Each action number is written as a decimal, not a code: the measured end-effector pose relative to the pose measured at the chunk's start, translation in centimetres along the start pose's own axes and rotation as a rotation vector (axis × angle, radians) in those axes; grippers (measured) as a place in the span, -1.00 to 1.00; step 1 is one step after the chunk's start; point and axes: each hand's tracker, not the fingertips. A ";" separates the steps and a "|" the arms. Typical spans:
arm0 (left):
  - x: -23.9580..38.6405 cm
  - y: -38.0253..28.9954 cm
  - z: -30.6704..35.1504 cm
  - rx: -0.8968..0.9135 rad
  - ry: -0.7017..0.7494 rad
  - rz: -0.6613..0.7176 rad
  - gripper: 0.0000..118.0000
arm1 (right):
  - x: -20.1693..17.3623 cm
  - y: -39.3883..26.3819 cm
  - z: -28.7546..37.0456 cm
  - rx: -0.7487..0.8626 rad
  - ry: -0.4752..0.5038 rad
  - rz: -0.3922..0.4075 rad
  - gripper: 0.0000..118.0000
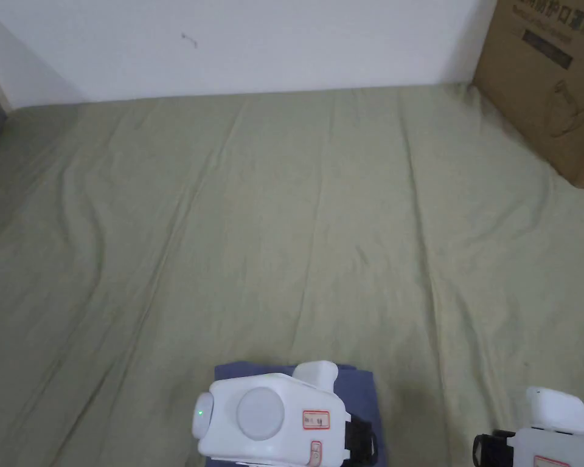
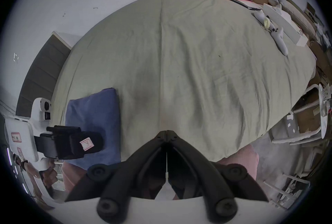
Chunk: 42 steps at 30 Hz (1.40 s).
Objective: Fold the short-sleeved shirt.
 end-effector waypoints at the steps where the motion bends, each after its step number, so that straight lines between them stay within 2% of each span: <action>1: -0.6 -0.1 1.5 0.018 -0.020 0.005 -0.98 | -0.4 0.2 0.2 0.004 0.011 0.011 -1.00; 5: -4.3 -1.1 7.7 0.139 -0.055 0.057 -0.98 | -2.7 0.8 0.5 0.020 0.039 0.065 -1.00; 10: -10.5 -4.1 14.0 0.261 0.026 0.234 -0.98 | -6.8 1.8 0.5 0.052 0.174 0.140 -1.00; 15: -12.7 -6.3 16.1 0.295 0.025 0.290 -0.98 | -11.5 2.4 -1.6 0.011 0.270 0.231 -1.00; 18: -13.5 -7.1 15.9 0.298 0.009 0.315 -0.97 | -13.6 2.0 -4.6 -0.050 0.288 0.279 -1.00; 19: -13.7 -7.3 15.6 0.289 -0.011 0.322 -0.84 | -14.2 1.7 -6.1 -0.097 0.269 0.294 -1.00; 20: -13.8 -7.5 15.3 0.282 -0.026 0.336 -0.60 | -14.6 1.3 -8.0 -0.156 0.226 0.313 -1.00; 21: -14.0 -7.5 15.0 0.286 -0.045 0.351 -0.22 | -14.7 0.8 -9.5 -0.192 0.184 0.324 -1.00; 22: -14.2 -7.5 14.7 0.287 -0.060 0.357 0.40 | -14.5 0.3 -10.4 -0.211 0.173 0.308 -1.00; 23: -14.8 -7.6 14.3 0.279 -0.075 0.362 0.67 | -14.4 0.5 -10.2 -0.170 0.224 0.275 -1.00; 24: -15.0 -7.4 13.8 0.259 -0.092 0.374 0.78 | -14.4 1.0 -9.6 -0.163 0.228 0.240 -1.00; 25: -15.0 -7.1 13.2 0.241 -0.106 0.382 0.78 | -14.2 1.3 -9.3 -0.167 0.233 0.234 -1.00; 26: -15.1 -6.9 12.8 0.239 -0.122 0.387 0.96 | -14.1 1.5 -9.2 -0.163 0.236 0.242 -1.00; 27: -15.4 -6.5 12.5 0.247 -0.154 0.385 0.98 | -14.2 1.6 -9.3 -0.163 0.235 0.254 -1.00; 31: -16.8 -4.7 9.8 0.225 -0.223 0.410 0.96 | -14.2 1.4 -9.4 -0.166 0.233 0.253 -1.00; 37: -17.5 -3.0 6.8 0.209 -0.443 0.503 0.94 | -14.1 1.4 -9.3 -0.169 0.230 0.255 -1.00; 38: -17.6 -2.8 6.3 0.199 -0.453 0.486 0.83 | -14.1 1.5 -9.3 -0.170 0.230 0.249 -1.00; 39: -17.5 -2.9 5.8 0.208 -0.443 0.487 0.51 | -14.2 1.5 -9.2 -0.170 0.227 0.245 -1.00; 40: -17.4 -3.1 5.5 0.200 -0.382 0.490 -0.41 | -14.3 1.4 -9.0 -0.167 0.220 0.246 -1.00; 41: -17.2 -3.0 5.1 0.162 -0.279 0.448 -0.57 | -14.4 1.4 -8.8 -0.163 0.214 0.252 -1.00; 42: -17.3 -3.2 4.7 0.149 -0.217 0.428 -0.57 | -14.5 1.4 -8.5 -0.155 0.191 0.271 -1.00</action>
